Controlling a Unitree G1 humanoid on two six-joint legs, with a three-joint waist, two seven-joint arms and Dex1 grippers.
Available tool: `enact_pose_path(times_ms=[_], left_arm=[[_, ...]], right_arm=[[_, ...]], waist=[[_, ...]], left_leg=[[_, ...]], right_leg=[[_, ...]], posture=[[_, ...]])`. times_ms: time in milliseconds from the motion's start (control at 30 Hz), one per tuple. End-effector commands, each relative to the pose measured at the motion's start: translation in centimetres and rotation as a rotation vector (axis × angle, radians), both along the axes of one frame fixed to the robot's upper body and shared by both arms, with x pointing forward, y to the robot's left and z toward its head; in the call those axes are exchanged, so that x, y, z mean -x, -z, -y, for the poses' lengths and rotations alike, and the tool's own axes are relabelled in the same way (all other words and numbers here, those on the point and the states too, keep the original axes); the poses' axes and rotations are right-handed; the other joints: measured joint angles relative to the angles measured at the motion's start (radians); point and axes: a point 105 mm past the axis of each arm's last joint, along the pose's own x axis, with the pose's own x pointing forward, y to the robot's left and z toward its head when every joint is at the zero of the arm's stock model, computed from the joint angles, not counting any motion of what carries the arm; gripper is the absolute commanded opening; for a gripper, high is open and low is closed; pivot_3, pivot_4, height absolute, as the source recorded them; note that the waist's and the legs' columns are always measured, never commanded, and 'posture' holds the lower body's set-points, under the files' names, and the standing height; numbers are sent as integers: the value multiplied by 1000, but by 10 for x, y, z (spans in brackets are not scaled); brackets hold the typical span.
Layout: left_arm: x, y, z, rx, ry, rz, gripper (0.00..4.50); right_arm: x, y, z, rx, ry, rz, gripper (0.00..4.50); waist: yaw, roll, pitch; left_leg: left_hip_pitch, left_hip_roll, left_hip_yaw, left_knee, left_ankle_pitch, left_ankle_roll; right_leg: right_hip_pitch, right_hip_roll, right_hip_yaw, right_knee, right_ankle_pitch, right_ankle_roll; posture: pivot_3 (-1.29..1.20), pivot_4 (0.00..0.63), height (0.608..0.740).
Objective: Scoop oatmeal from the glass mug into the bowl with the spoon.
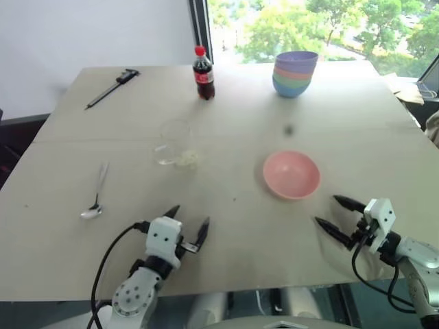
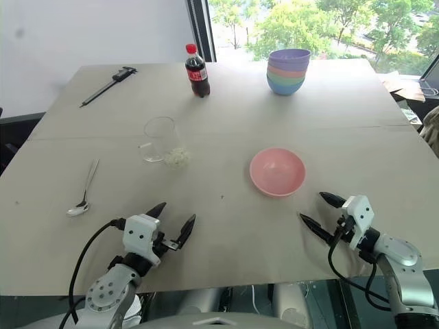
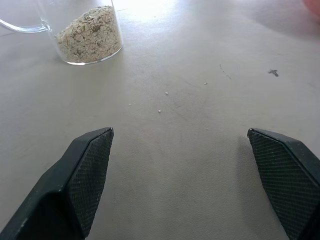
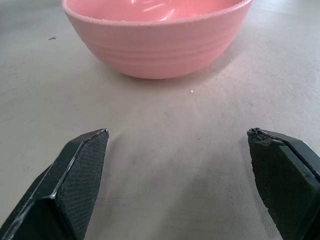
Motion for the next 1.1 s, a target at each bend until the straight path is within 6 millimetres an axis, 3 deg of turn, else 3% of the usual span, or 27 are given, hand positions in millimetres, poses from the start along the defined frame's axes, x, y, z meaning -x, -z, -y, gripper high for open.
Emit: enact_pose_path(times_ms=[33,600,900,1000,1100], left_arm=[[0,-4,-2,-2,-5,26,4471],[0,-7,-2,27,-13,49,4471],[-2,-8,-5,26,-30,72,4471],[-6,-27,-26,83,-146,141,4471],[-12,-49,-52,100,-261,203,4471]], right_arm=[[2,-9,2,6,-1,41,4500],[1,-12,-1,0,-11,43,4500],[-6,-17,7,21,-9,67,4500],[-10,-33,14,22,-8,90,4500],[-9,-63,8,-9,-89,104,4500]], waist=[[0,0,0],[0,0,0],[0,0,0],[0,0,0],[1,1,1]], left_leg=[[0,0,0,0,0,0],[0,0,0,0,0,0],[0,0,0,0,0,0],[0,0,0,0,0,0],[0,0,0,1,0,0]], right_leg=[[0,0,0,0,0,0],[0,0,0,0,0,0],[0,0,0,0,0,0],[0,0,0,0,0,0],[0,0,0,0,0,0]], posture=[[0,150,740],[0,150,740],[0,150,740],[0,150,740],[0,150,740]])
